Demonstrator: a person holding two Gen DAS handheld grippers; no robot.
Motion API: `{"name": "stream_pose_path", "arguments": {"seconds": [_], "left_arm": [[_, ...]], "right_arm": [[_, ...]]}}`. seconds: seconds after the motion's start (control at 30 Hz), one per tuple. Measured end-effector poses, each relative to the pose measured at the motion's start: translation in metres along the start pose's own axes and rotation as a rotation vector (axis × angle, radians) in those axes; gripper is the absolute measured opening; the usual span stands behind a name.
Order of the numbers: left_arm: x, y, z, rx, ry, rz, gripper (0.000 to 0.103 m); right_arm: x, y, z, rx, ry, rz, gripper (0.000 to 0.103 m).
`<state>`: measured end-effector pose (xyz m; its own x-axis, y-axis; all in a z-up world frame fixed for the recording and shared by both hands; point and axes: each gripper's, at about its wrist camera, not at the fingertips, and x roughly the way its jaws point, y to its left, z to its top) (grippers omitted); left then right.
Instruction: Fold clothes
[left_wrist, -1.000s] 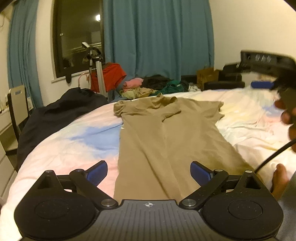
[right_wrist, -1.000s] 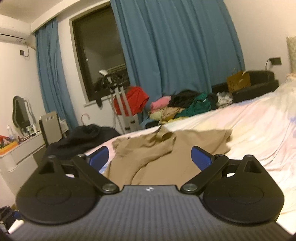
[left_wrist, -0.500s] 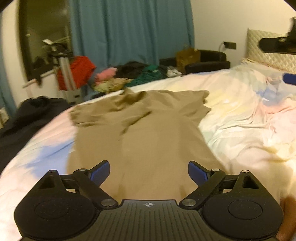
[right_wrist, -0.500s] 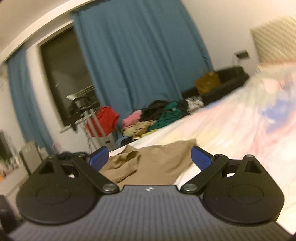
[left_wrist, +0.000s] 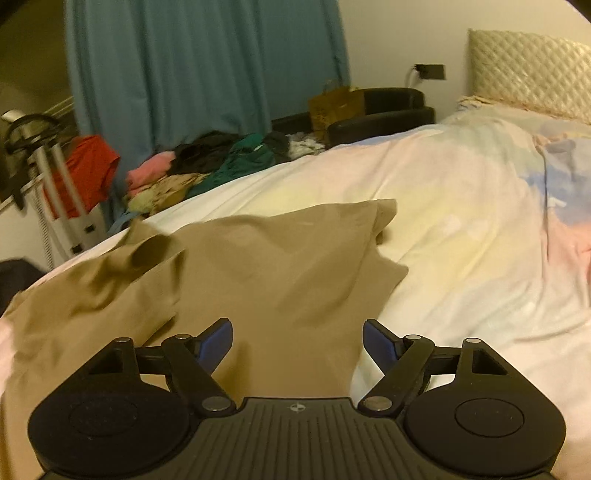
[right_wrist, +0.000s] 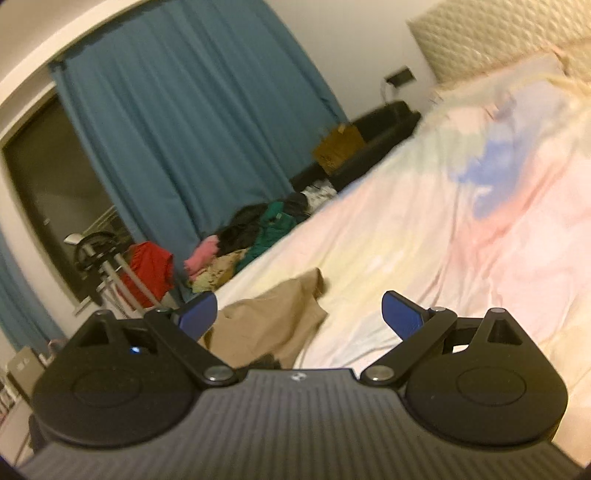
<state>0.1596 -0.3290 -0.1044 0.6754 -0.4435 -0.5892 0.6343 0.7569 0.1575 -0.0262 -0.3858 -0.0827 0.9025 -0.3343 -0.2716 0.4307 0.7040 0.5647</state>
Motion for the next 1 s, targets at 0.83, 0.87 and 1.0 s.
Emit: {"name": "stream_pose_path", "arguments": {"seconds": [0.83, 0.87, 1.0], "left_arm": [[0.061, 0.059, 0.059, -0.363, -0.131, -0.282, 0.005], [0.048, 0.074, 0.061, -0.386, -0.167, -0.292, 0.004], [0.002, 0.143, 0.061, -0.498, -0.266, -0.284, 0.004]], "right_arm": [[0.022, 0.007, -0.020, -0.017, -0.022, -0.016, 0.097], [0.022, 0.008, -0.020, -0.020, -0.024, -0.016, 0.097], [0.020, 0.015, -0.022, -0.045, -0.024, -0.007, 0.097]]}}
